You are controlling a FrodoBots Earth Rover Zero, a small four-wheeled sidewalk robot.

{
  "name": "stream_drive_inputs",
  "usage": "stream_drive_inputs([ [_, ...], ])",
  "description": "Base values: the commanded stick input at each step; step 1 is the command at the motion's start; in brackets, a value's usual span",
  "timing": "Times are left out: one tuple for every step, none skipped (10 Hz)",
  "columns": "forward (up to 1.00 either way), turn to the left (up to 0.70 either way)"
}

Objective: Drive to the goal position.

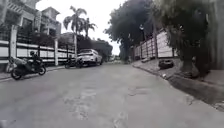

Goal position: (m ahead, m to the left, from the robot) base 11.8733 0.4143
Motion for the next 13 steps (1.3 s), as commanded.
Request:
stream_drive_inputs([
  [1.00, 0.02],
  [1.00, 0.02],
  [1.00, 0.02],
  [1.00, 0.02],
  [1.00, 0.02],
  [1.00, 0.02],
  [1.00, 0.02],
  [1.00, 0.02],
  [1.00, 0.02],
  [1.00, 0.02],
  [1.00, 0.02],
  [1.00, 0.02],
  [1.00, 0.02],
])
